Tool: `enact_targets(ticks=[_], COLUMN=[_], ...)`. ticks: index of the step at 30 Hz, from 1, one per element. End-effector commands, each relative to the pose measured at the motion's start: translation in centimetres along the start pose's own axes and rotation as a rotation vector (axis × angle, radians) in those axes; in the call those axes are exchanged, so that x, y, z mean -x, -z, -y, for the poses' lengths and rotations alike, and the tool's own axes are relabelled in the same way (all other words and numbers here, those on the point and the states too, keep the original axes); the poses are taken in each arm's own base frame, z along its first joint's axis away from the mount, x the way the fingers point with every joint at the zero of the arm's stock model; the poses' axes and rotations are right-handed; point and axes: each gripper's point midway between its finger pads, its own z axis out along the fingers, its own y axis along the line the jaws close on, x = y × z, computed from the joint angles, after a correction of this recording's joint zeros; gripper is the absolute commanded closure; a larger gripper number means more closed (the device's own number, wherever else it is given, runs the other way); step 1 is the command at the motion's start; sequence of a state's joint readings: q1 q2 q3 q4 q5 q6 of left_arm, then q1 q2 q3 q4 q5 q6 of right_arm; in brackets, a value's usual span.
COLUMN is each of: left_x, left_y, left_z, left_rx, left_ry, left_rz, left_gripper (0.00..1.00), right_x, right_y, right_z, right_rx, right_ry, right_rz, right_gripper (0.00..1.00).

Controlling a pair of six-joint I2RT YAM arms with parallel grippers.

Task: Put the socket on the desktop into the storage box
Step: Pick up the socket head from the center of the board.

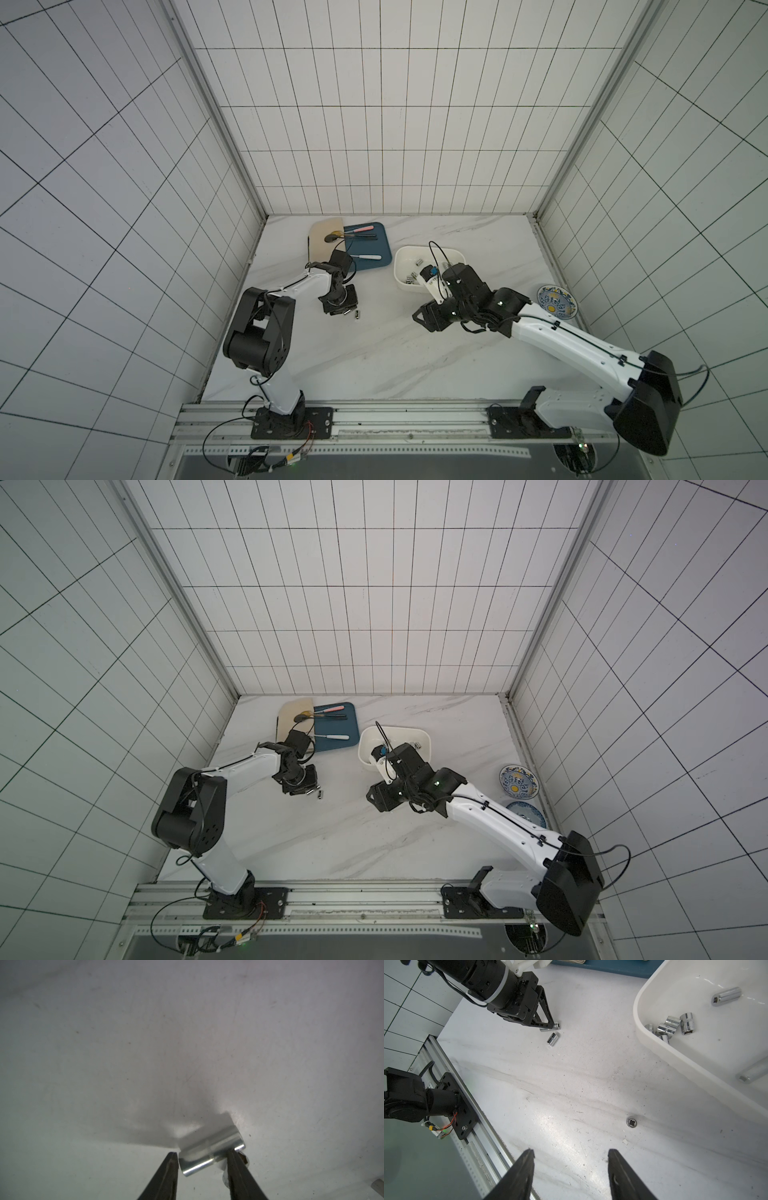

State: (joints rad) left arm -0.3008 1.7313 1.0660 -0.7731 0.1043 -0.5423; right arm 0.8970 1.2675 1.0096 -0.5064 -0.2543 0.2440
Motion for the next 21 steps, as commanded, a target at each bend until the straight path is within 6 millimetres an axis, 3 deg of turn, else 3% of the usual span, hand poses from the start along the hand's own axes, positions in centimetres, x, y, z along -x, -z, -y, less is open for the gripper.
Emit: enact_targets(ticks=[1, 8, 21], left_x=[-0.3, 0.7, 0.3], left_y=[-1.5, -0.9, -1.4], left_z=[-1.0, -0.9, -0.3], left_rx=[0.047, 0.065, 0.047], left_ry=[0.017, 0.036, -0.005], left_rz=[-0.022, 0.013, -0.026], left_gripper=[0.58, 0.58, 0.54], right_x=[0.7, 0.6, 0.6], right_y=[0.3, 0.2, 0.1], right_z=[-0.2, -0.2, -0.3], right_rx=[-0.003, -0.003, 0.004], right_ry=[-0.001, -0.004, -0.007], right_rz=[0.02, 0.019, 0.021], right_gripper=[0.4, 0.41, 0.41])
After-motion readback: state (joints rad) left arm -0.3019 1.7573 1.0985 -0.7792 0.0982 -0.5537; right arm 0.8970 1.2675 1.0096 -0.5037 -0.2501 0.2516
